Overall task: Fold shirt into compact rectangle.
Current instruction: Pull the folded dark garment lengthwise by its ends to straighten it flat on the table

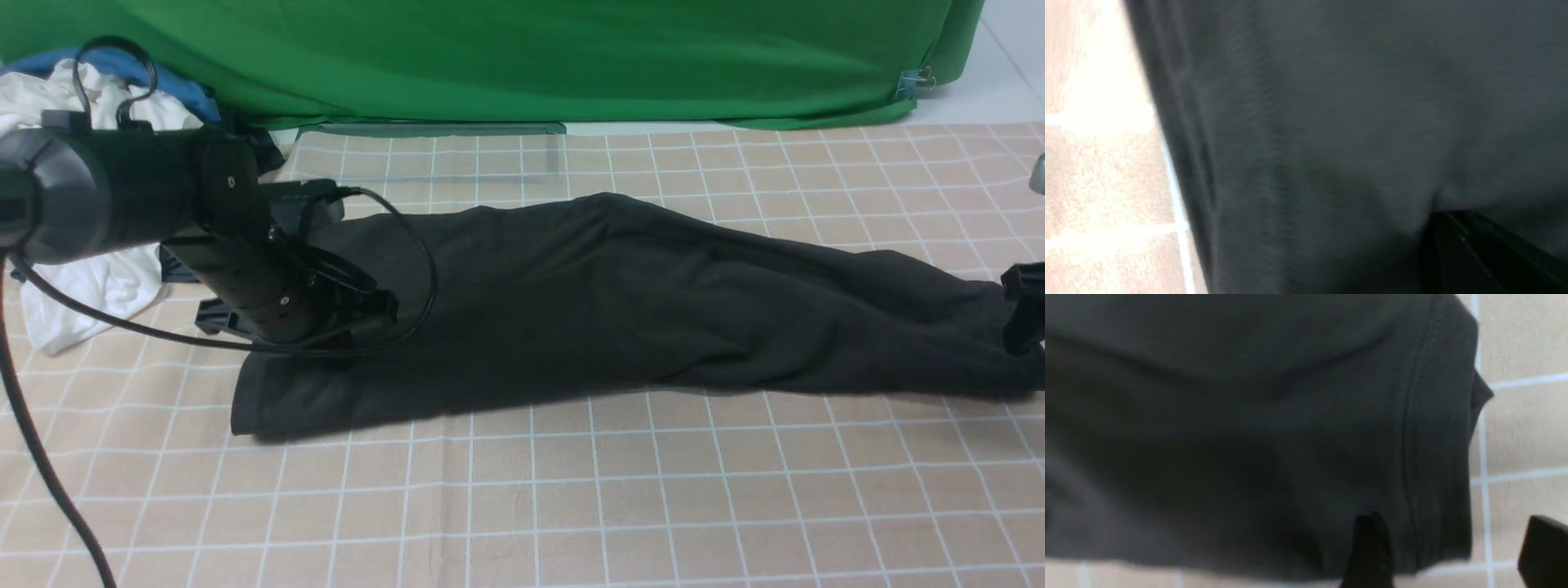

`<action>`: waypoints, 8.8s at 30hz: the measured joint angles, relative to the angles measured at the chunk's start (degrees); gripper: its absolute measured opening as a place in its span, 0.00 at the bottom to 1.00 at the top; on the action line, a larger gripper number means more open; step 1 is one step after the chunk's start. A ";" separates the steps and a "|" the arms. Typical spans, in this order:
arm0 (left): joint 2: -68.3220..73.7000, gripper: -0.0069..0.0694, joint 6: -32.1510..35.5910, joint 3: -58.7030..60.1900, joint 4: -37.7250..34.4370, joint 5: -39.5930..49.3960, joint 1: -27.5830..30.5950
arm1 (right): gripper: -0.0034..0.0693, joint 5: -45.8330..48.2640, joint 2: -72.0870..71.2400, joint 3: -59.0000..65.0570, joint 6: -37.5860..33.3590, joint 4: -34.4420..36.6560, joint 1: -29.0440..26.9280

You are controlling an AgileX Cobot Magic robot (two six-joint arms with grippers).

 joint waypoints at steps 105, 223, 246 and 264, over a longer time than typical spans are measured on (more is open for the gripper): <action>-6.44 0.16 -5.67 -4.86 6.62 19.65 3.46 | 0.14 25.50 2.47 -36.45 -3.59 -3.23 8.46; 8.28 0.11 -8.13 -13.12 11.06 10.19 2.21 | 0.12 -4.92 9.47 -9.39 1.19 -6.34 18.75; 8.28 0.48 -4.80 -16.52 10.50 -3.22 7.45 | 0.14 -0.44 -8.03 -10.94 0.34 -6.22 18.67; 11.03 0.14 -2.26 -16.53 11.64 -5.32 7.39 | 0.16 2.48 -8.03 -10.94 -1.12 -6.24 18.67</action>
